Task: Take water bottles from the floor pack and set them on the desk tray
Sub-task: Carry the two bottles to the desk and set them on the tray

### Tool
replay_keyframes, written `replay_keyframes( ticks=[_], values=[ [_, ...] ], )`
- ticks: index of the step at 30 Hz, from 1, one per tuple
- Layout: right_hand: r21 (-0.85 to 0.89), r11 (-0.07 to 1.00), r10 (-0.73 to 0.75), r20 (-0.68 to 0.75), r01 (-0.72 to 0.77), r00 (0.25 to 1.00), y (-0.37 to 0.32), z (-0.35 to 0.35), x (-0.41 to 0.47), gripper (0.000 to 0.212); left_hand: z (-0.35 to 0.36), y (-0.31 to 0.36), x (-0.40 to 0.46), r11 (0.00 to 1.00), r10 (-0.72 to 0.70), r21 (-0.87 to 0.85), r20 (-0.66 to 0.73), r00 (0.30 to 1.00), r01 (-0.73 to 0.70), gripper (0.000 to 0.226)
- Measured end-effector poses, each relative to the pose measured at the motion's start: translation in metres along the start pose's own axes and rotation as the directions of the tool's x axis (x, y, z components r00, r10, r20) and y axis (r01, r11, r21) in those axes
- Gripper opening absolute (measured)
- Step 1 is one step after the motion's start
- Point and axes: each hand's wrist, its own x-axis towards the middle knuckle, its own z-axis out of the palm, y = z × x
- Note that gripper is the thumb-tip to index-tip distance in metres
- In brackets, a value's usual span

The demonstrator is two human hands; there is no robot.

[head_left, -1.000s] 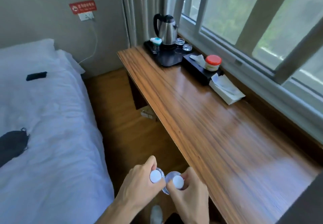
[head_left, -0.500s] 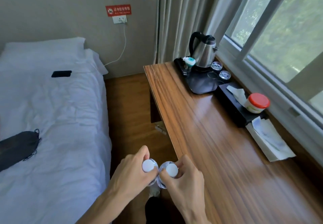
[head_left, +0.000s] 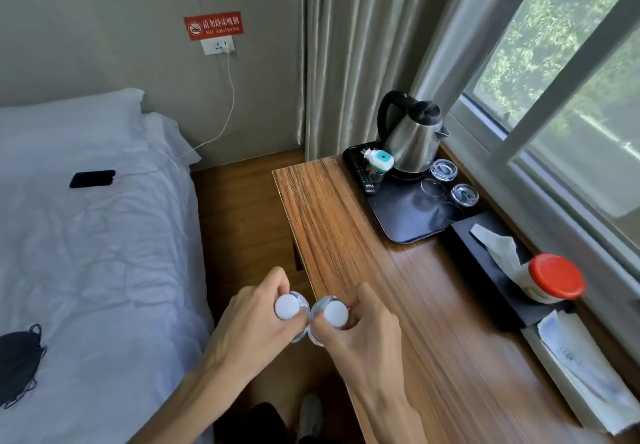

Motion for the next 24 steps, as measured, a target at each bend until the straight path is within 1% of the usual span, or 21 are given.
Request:
replay_keyframes(
  ticks=[7,13,16,20,24],
  values=[
    [0.064,0.991,0.125,-0.121,-0.118,0.985,-0.003,0.017,0.078,0.035,-0.002,-0.003,0.112,0.987,0.155,0.01,0.124,0.98,-0.158,0.036],
    [0.076,0.955,0.296,-0.287,-0.286,0.911,-0.007,0.033,0.137,0.037,0.004,-0.001,0.206,0.958,0.267,0.024,0.296,0.917,-0.286,0.04],
    [0.094,0.926,0.373,-0.375,-0.365,0.849,-0.01,0.041,0.162,0.035,0.01,0.003,0.246,0.934,0.335,-0.002,0.354,0.873,-0.357,0.04],
    [0.14,0.871,0.475,-0.482,-0.471,0.736,-0.011,0.051,0.191,0.03,0.021,0.01,0.29,0.891,0.421,-0.023,0.416,0.806,-0.453,0.039],
    [0.192,0.829,0.534,-0.552,-0.525,0.641,-0.014,0.052,0.21,0.032,0.035,0.022,0.322,0.867,0.474,-0.069,0.424,0.772,-0.494,0.035]
  ],
)
